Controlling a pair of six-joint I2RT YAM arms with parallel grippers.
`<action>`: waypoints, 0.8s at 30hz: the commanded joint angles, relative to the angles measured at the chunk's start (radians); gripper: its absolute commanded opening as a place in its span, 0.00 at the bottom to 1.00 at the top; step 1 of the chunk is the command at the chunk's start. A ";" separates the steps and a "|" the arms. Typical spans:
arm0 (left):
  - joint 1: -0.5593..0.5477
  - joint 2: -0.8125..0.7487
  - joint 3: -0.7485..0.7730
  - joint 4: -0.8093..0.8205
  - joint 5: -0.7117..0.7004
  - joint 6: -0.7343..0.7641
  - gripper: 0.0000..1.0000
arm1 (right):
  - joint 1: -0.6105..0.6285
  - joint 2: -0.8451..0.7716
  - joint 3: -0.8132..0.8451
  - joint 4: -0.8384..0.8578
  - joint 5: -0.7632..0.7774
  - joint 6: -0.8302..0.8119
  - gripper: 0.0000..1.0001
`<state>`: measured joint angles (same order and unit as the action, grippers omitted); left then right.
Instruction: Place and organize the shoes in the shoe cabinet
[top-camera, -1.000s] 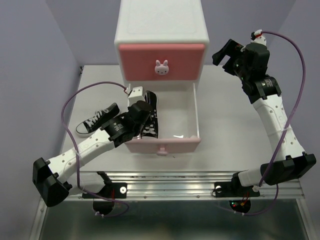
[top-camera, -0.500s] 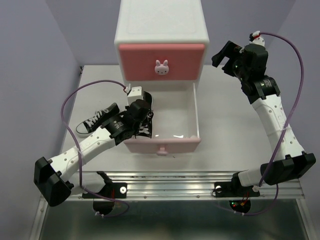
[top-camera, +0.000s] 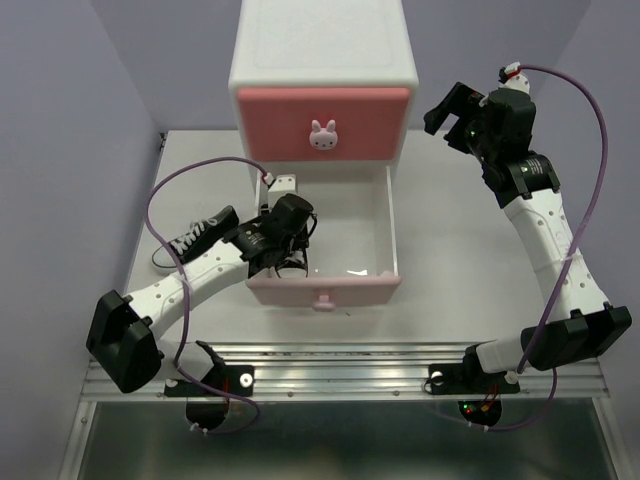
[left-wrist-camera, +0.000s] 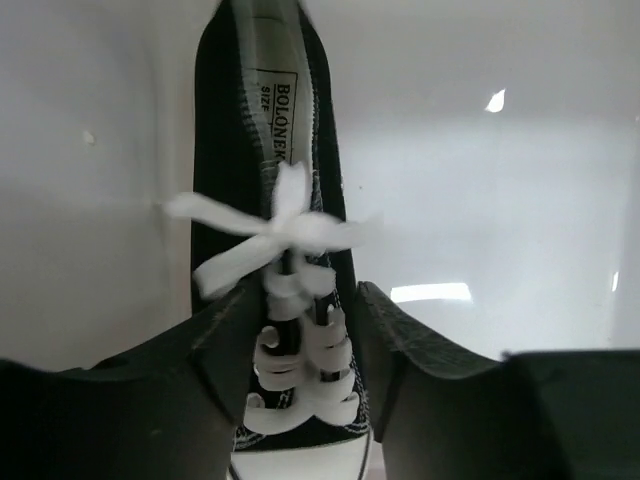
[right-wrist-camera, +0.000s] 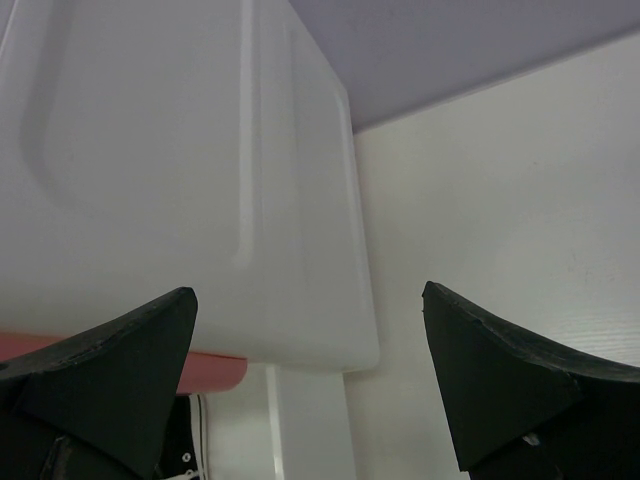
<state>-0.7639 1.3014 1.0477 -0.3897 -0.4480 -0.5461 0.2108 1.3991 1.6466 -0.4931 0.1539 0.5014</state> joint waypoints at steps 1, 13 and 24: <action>0.008 0.004 0.067 -0.017 -0.009 0.037 0.58 | 0.002 -0.022 0.012 0.045 0.021 -0.009 1.00; 0.008 -0.161 0.254 -0.146 0.040 0.020 0.66 | 0.002 -0.026 0.016 0.044 0.022 -0.015 1.00; 0.014 -0.367 0.301 -0.329 -0.163 -0.202 0.99 | 0.002 0.008 0.062 0.044 -0.017 -0.115 1.00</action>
<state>-0.7574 0.9771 1.3243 -0.5968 -0.4561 -0.6205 0.2108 1.4090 1.6619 -0.4923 0.1471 0.4416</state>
